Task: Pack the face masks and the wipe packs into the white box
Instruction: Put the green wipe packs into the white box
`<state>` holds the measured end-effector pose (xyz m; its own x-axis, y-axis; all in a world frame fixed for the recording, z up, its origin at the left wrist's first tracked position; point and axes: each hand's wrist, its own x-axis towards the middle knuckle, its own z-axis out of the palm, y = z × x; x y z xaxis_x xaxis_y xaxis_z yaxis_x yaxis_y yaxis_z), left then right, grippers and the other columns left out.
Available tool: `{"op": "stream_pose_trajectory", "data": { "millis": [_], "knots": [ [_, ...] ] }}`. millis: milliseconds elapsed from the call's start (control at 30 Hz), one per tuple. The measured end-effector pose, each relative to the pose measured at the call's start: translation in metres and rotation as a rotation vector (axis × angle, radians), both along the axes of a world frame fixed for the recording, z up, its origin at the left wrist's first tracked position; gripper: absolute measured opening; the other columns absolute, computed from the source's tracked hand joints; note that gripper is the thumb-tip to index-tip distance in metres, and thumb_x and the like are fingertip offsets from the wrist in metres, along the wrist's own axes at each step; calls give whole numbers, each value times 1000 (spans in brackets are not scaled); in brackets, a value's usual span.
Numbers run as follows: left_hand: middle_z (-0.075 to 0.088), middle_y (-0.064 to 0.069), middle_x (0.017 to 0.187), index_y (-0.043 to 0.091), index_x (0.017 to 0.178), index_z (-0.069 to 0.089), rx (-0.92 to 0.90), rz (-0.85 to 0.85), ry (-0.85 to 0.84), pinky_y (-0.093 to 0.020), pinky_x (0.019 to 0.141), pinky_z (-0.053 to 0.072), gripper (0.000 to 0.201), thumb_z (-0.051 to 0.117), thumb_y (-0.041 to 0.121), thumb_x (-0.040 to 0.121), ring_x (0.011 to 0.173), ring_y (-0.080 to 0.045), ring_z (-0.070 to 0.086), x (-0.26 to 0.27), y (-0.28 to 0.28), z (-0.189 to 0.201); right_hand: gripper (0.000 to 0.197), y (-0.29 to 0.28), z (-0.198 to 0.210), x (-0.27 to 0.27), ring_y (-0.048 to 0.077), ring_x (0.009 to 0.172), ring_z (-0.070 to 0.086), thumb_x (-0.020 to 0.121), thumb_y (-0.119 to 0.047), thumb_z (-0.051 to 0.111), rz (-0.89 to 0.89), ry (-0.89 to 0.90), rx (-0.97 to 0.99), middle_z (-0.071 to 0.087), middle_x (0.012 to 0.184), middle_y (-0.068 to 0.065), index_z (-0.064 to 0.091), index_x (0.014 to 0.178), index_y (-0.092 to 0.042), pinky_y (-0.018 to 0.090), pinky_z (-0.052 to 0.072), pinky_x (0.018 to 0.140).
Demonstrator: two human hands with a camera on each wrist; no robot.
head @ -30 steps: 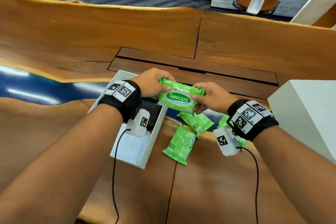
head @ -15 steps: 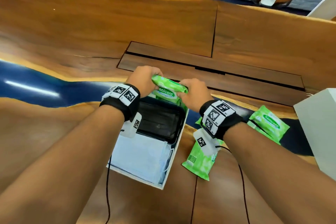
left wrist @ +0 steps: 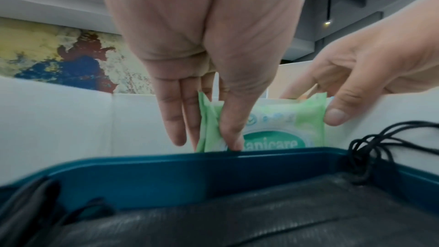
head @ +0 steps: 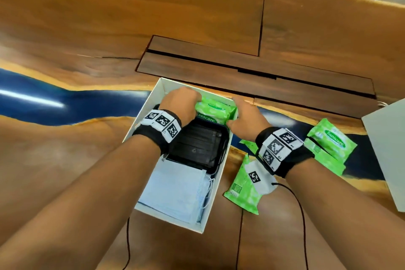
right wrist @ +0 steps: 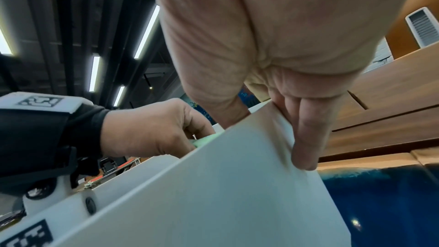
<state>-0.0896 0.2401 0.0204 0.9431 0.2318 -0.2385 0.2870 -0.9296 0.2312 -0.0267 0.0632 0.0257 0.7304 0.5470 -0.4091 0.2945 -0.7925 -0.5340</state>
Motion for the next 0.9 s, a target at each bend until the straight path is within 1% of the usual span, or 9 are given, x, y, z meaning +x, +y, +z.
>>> {"op": "stream_pose_trajectory", "data": {
  "millis": [67,133,200,267,367,433,633,767,900],
  "knots": [
    [65,-14,110,14,119,61,-15,32,-10,-41,84,53,34,66,7,85,103,-35,62,2,-5,2,71,-1,3,0,33,105,59,89,-7,55,6,3,2,59,122,21,20,151,-8,41,54,84],
    [64,-15,102,10,116,50,-135,185,-16,-42,80,54,42,73,7,81,95,-36,64,1,-2,3,69,-2,4,1,33,102,61,89,-8,57,0,23,21,60,122,22,23,149,-8,44,55,84],
    [63,-15,104,8,118,44,-249,364,-2,-45,85,54,56,81,11,76,96,-34,62,1,0,6,74,-4,4,1,26,77,61,88,-10,59,0,79,30,63,95,15,18,149,-9,38,52,63],
    [63,-15,112,4,118,50,-295,433,53,-41,86,53,51,80,13,78,102,-34,62,2,-4,9,91,-5,5,-1,17,54,50,88,-10,60,-12,170,36,53,67,6,-2,154,-17,28,38,44],
    [62,-17,115,6,97,51,-273,452,45,-34,76,46,15,62,6,87,104,-35,61,4,-25,10,104,-6,2,-6,10,45,44,87,-8,60,-45,239,70,50,61,2,-21,151,-24,18,32,38],
    [61,-18,118,7,99,51,-283,486,31,-35,76,45,12,56,4,88,107,-37,60,6,-41,6,106,-6,1,-7,9,46,45,87,-5,59,-61,265,95,50,62,1,-23,150,-24,17,33,38],
    [60,-13,118,6,120,49,-461,579,42,-31,78,48,44,67,15,81,106,-32,60,6,-43,-1,108,-7,-3,-6,10,48,46,86,-4,59,-52,290,118,50,63,1,-25,149,-25,19,35,42],
    [56,-8,125,6,138,42,-696,641,42,-42,91,55,78,77,37,76,108,-27,59,5,-29,-2,107,-9,-3,-6,11,45,43,87,-5,59,-43,309,117,48,58,0,-25,149,-27,20,33,40],
    [63,-9,116,8,117,53,-425,569,-10,-33,82,50,55,74,44,81,105,-29,61,3,-44,-11,108,-9,-7,-5,11,45,43,86,-4,59,-53,317,134,46,57,1,-25,149,-30,21,34,41]
  ]
}}
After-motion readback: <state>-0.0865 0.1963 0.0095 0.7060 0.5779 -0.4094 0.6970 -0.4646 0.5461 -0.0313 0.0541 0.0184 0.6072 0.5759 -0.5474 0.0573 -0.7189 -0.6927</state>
